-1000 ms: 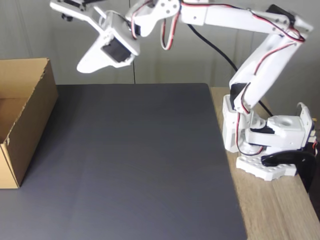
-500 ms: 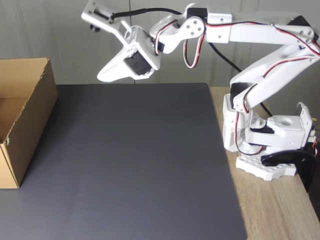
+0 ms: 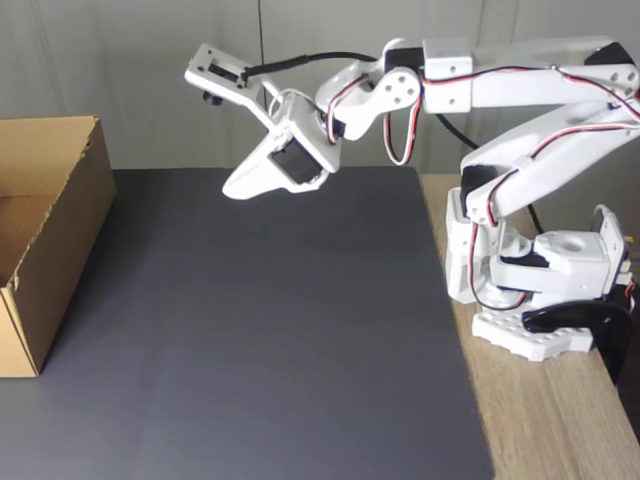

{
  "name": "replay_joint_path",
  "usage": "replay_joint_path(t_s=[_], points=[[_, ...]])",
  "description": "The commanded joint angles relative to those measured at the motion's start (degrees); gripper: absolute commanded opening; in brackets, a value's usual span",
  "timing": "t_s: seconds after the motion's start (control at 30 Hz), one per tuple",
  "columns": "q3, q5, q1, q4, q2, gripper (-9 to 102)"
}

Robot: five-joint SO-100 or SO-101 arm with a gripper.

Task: Grasp a ball and put it in the box.

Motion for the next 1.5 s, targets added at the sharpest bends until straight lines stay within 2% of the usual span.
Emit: replay_joint_path(t_s=[0.0, 0.23, 0.6, 0.97, 1.47], points=[[0.7, 0.1, -0.6, -0.3, 0.8, 0], [9.6, -0.9, 0.3, 0.2, 7.6, 0], [24.6, -2.1, 2.1, 18.5, 39.5, 0], [28.2, -4.4, 1.2, 18.5, 39.5, 0], [30.8, -6.1, -1.1, 31.4, 39.6, 0]])
